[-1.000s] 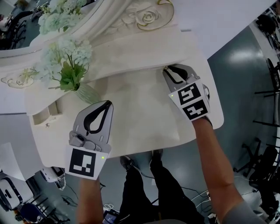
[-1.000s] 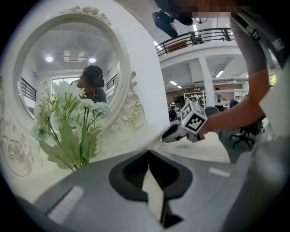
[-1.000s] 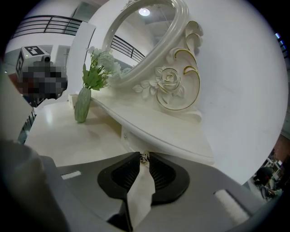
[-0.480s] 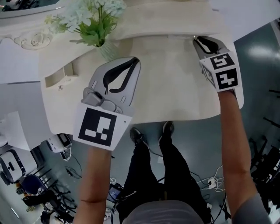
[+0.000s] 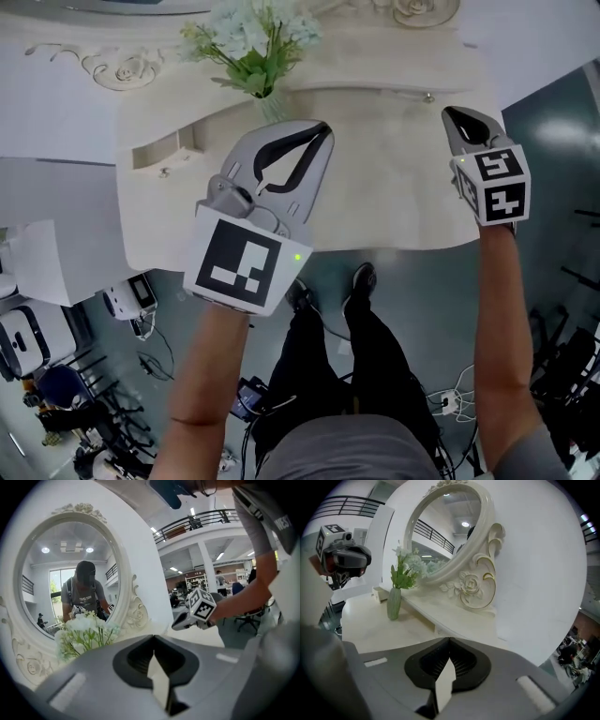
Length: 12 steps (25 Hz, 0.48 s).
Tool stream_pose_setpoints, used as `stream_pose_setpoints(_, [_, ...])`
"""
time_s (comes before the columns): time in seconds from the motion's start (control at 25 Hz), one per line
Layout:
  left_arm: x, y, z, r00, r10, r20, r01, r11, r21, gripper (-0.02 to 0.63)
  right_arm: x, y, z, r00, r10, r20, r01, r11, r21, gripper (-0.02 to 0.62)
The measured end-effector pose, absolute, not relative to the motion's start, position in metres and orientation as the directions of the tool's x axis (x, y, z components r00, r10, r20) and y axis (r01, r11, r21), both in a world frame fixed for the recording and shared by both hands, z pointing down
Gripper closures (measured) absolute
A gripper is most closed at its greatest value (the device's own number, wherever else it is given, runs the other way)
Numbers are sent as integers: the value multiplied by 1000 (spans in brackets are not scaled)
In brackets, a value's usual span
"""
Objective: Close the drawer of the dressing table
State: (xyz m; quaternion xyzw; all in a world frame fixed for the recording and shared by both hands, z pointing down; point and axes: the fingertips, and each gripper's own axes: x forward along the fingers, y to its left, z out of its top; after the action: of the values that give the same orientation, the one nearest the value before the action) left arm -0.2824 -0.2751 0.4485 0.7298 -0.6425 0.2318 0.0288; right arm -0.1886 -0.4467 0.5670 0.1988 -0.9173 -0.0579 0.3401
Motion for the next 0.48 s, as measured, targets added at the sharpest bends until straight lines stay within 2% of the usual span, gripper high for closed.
stream_pose_setpoints(0.48, [-275, -239, 367, 71, -953, 296, -935, -167, -313, 603, -179, -372, 427, -823, -365, 435, -320, 931, 177, 594])
